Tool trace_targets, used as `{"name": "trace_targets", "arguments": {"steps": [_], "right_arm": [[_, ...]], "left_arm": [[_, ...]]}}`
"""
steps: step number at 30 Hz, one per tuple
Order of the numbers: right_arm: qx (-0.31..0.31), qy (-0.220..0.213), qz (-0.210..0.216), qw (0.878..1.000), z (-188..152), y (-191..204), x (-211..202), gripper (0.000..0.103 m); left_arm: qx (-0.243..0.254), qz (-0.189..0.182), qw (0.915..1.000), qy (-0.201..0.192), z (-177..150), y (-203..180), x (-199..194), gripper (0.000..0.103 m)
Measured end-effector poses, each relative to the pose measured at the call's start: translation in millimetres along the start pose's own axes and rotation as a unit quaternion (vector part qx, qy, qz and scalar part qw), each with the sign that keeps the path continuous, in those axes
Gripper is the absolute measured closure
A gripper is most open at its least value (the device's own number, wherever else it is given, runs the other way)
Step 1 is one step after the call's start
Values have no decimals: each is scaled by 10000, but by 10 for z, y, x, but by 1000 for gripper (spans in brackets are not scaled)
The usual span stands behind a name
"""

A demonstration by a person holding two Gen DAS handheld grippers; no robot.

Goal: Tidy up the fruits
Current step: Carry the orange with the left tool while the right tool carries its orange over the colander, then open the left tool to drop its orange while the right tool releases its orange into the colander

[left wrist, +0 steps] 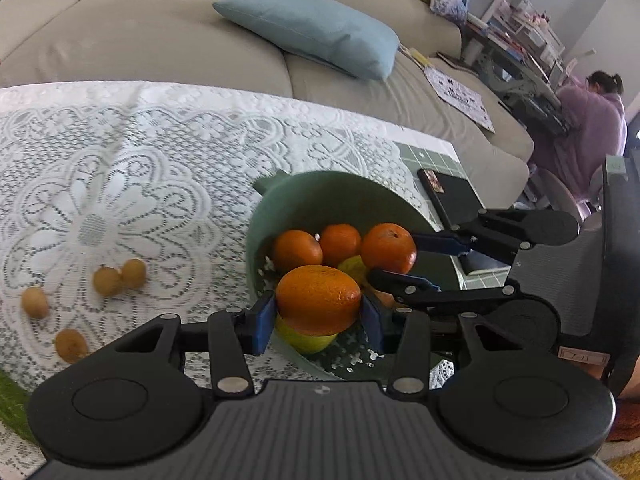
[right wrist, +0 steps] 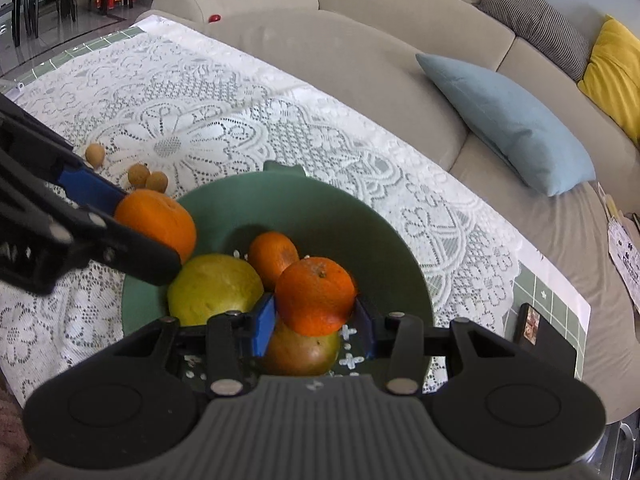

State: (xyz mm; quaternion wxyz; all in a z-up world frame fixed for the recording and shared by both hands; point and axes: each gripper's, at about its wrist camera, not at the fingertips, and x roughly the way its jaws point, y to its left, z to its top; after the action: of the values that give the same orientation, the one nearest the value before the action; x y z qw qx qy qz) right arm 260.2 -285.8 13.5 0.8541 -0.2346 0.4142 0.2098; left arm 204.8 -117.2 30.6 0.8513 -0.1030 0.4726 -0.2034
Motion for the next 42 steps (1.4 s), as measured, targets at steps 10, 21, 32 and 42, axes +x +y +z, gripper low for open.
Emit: {"name": "trace_targets", "arguments": {"steps": [10, 21, 32, 42], "right_arm": [[-32, -25, 30, 10000, 2, -10, 28, 62], [-29, -44, -72, 10000, 102, -52, 208, 62], [15, 141, -94, 9999, 138, -97, 451, 61], [-96, 194, -177, 9996, 86, -54, 500, 41]], "left_arm": [[102, 6, 9998, 182, -33, -51, 198, 52], [-95, 29, 9999, -30, 41, 42, 302, 52], [-53, 267, 9993, -261, 156, 76, 399, 51], [275, 479, 9977, -389, 147, -5, 463, 46]]}}
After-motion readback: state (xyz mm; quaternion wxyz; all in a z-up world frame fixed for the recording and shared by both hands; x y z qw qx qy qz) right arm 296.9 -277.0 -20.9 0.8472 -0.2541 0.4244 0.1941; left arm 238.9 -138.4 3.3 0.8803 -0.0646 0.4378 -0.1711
